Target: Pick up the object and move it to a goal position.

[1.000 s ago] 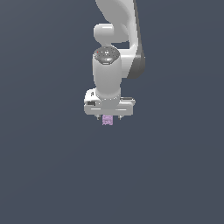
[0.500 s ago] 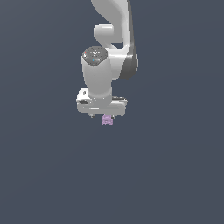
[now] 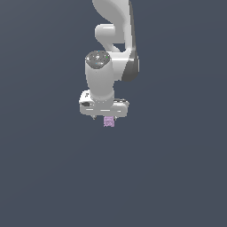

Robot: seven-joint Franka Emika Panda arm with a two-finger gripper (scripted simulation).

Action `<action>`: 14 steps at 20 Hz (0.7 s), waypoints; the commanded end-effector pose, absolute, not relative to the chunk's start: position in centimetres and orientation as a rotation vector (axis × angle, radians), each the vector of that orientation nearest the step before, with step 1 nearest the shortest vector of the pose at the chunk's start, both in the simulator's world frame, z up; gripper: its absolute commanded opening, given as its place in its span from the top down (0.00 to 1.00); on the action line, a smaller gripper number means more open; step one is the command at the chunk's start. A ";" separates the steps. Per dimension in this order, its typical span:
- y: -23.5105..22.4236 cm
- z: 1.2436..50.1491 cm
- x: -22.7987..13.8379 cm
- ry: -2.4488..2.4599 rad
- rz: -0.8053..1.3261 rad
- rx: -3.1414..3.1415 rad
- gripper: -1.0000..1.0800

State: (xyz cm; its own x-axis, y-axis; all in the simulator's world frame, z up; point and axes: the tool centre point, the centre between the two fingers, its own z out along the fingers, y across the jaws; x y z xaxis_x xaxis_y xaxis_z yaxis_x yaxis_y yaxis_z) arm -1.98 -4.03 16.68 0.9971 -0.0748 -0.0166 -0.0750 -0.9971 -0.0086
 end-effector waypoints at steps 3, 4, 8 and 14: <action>-3.8 15.0 -3.1 0.112 0.022 -3.132 0.04; -3.7 14.5 -3.5 0.111 0.020 -3.133 0.04; -3.3 12.3 -5.3 0.104 0.014 -3.135 0.04; -2.9 9.7 -7.9 0.094 0.006 -3.138 0.04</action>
